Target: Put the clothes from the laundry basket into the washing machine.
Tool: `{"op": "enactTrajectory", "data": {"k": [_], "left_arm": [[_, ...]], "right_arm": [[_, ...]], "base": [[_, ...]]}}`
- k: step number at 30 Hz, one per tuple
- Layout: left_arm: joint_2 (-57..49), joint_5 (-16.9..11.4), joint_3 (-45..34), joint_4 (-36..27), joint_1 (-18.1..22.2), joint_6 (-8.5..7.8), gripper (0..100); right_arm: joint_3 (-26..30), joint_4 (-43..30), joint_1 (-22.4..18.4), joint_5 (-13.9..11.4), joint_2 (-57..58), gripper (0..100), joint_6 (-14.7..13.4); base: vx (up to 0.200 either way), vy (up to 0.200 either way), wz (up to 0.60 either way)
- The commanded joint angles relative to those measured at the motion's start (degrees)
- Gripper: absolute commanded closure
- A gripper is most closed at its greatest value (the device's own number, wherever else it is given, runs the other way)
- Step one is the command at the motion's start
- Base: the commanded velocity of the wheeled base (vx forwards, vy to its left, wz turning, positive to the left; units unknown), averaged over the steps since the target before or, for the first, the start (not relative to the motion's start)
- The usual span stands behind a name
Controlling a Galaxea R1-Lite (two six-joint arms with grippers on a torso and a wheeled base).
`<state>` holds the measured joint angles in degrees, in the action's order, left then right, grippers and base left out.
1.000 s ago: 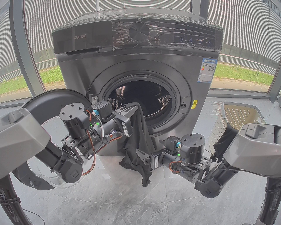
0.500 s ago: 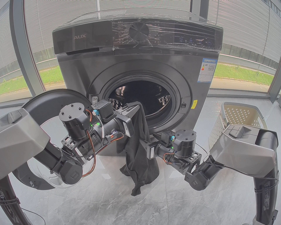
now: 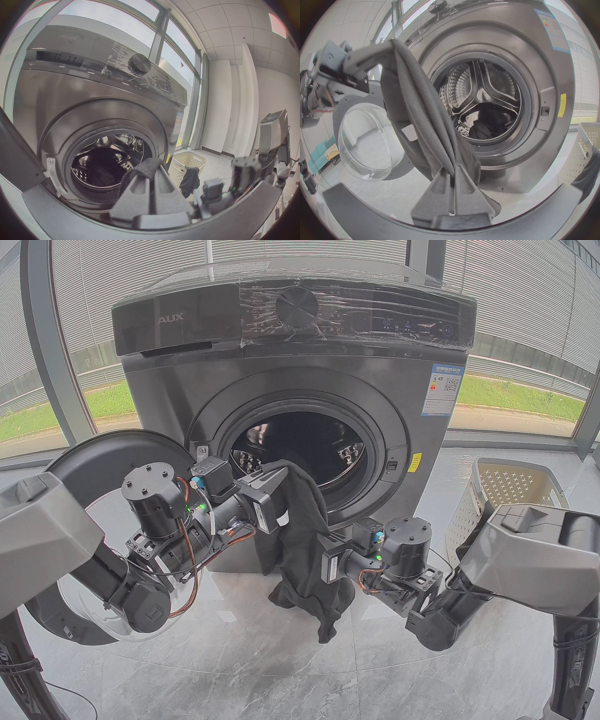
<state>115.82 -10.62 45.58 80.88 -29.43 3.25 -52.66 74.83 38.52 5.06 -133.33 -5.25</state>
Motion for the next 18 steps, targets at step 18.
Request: {"op": "enactTrajectory", "data": {"k": [18], "left_arm": [[0.0, -0.2, -6.5, 5.2, 3.9, -0.27, 100]], "right_arm": [[15.5, 6.0, -4.2, -10.4, 18.1, 100, 1.0]], "base": [[0.000, 0.000, 0.00]]}}
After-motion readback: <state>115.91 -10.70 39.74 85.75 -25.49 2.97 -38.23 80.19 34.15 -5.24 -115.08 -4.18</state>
